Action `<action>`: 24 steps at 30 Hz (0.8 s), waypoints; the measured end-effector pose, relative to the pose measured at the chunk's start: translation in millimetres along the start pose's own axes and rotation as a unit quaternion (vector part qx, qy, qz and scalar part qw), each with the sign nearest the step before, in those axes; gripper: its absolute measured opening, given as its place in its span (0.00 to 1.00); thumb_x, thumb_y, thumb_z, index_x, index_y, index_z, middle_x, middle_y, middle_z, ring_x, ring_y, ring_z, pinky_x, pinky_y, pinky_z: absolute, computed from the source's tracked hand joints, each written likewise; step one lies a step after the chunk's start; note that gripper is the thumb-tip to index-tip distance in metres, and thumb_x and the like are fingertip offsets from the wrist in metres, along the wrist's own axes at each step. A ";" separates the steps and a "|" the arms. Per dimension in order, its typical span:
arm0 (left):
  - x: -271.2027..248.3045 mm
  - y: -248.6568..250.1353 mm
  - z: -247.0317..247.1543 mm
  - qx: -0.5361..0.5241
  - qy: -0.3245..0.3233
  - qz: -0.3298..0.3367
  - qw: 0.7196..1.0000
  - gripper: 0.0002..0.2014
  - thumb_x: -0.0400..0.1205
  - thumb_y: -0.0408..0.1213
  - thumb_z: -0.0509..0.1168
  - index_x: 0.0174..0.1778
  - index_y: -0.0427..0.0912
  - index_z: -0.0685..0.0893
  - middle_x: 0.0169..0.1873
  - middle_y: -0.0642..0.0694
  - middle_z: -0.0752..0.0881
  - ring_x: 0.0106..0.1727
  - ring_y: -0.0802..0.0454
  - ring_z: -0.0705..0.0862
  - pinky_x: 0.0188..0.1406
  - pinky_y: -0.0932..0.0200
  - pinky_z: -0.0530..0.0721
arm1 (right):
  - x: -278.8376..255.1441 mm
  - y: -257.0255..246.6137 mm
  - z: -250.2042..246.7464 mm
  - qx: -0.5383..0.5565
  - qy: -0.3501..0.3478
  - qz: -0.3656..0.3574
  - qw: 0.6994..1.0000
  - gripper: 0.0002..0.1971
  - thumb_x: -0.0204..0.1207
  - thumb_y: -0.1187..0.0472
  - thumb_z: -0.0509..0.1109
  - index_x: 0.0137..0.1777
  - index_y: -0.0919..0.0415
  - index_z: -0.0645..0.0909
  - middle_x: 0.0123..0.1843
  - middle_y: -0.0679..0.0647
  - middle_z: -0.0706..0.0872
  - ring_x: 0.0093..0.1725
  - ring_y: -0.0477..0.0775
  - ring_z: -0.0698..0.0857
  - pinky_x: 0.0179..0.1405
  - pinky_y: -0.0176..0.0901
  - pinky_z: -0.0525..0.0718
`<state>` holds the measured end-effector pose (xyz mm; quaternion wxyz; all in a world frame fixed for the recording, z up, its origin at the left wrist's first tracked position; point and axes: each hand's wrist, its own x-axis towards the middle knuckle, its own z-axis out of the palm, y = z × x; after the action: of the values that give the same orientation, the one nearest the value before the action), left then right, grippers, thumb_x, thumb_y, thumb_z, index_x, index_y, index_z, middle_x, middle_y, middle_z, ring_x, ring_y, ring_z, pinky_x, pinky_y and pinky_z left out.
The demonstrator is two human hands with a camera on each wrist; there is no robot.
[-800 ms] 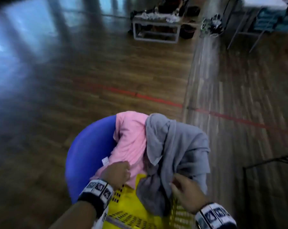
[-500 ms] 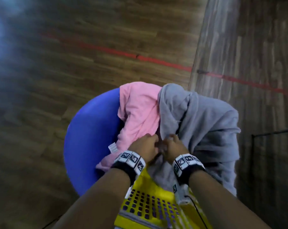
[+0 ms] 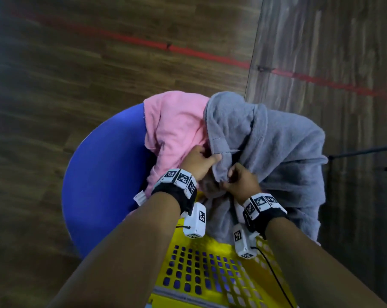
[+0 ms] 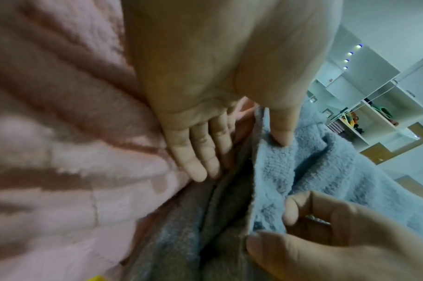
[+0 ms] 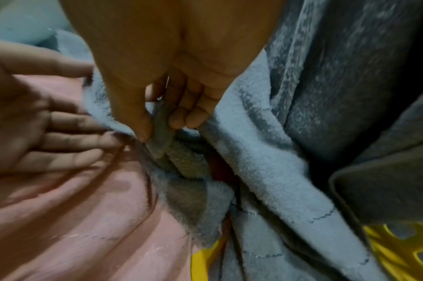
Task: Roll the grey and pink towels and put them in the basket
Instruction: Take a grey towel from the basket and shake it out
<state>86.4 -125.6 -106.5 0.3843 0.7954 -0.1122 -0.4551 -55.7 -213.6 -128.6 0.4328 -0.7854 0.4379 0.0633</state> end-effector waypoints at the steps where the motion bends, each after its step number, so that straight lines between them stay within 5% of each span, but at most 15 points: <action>1: -2.4 5.4 -0.4 0.009 -0.002 0.011 1.000 0.15 0.76 0.50 0.72 0.53 0.47 0.79 0.51 0.42 0.89 0.52 0.41 0.88 0.57 0.43 0.85 | -8.3 -2.2 -4.3 0.010 -0.006 -0.007 1.000 0.15 0.64 0.61 0.79 0.41 0.54 0.73 0.37 0.51 0.86 0.39 0.55 0.83 0.41 0.42 0.80; 4: -16.5 25.8 0.7 0.018 -0.001 0.043 0.999 0.08 0.78 0.40 0.68 0.47 0.40 0.81 0.46 0.36 0.88 0.50 0.35 0.88 0.53 0.37 0.86 | -33.1 -4.6 -20.6 0.028 -0.020 -0.029 0.999 0.21 0.63 0.58 0.81 0.50 0.50 0.73 0.43 0.46 0.85 0.42 0.48 0.83 0.38 0.35 0.75; 7: -40.0 47.4 1.1 0.048 0.021 0.080 0.995 0.06 0.79 0.38 0.62 0.45 0.40 0.81 0.46 0.36 0.88 0.48 0.34 0.87 0.53 0.37 0.86 | -51.2 -9.4 -44.0 -0.017 -0.028 -0.076 0.997 0.18 0.66 0.57 0.80 0.55 0.54 0.81 0.47 0.51 0.88 0.48 0.51 0.85 0.45 0.39 0.78; 10: -68.5 65.3 -1.1 0.141 0.101 0.125 0.977 0.09 0.82 0.39 0.59 0.47 0.41 0.83 0.49 0.37 0.88 0.51 0.35 0.85 0.54 0.44 0.83 | -63.6 -18.3 -72.7 -0.093 0.040 -0.137 0.985 0.08 0.68 0.61 0.74 0.47 0.62 0.84 0.44 0.61 0.85 0.47 0.63 0.83 0.45 0.44 0.75; 14: -118.0 94.7 -4.3 0.164 0.188 0.177 0.952 0.14 0.87 0.39 0.56 0.58 0.38 0.84 0.57 0.36 0.87 0.57 0.36 0.83 0.57 0.47 0.80 | -84.0 -30.2 -115.1 -0.031 0.143 -0.194 0.970 0.04 0.68 0.67 0.74 0.40 0.65 0.82 0.39 0.57 0.80 0.43 0.52 0.76 0.43 0.38 0.66; 17: -154.6 124.6 -8.1 0.110 0.224 0.210 0.945 0.13 0.86 0.36 0.55 0.56 0.37 0.84 0.55 0.35 0.87 0.55 0.34 0.84 0.54 0.50 0.81 | -101.0 -37.5 -151.2 0.090 0.157 -0.184 0.966 0.08 0.73 0.66 0.70 0.35 0.59 0.75 0.31 0.52 0.79 0.32 0.41 0.75 0.37 0.37 0.73; 21: -209.8 173.3 -3.8 -0.050 0.176 0.255 0.949 0.14 0.86 0.33 0.54 0.45 0.41 0.85 0.50 0.34 0.88 0.49 0.35 0.89 0.47 0.39 0.89 | -127.6 -54.8 -206.6 0.175 0.158 -0.215 0.948 0.08 0.78 0.61 0.68 0.39 0.55 0.74 0.33 0.49 0.79 0.36 0.47 0.76 0.42 0.48 0.77; 24: -248.6 207.7 4.1 -0.157 0.152 0.288 0.932 0.14 0.87 0.33 0.52 0.43 0.41 0.83 0.46 0.33 0.89 0.40 0.38 0.91 0.41 0.41 0.90 | -154.8 -78.6 -252.8 0.199 0.197 -0.290 0.915 0.09 0.78 0.62 0.69 0.38 0.53 0.74 0.33 0.47 0.78 0.33 0.39 0.76 0.38 0.30 0.76</action>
<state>-20.7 -137.5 199.1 0.6310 0.7185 -0.2033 -0.2103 -162.2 -282.5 150.6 0.4845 -0.7722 0.2711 -0.3091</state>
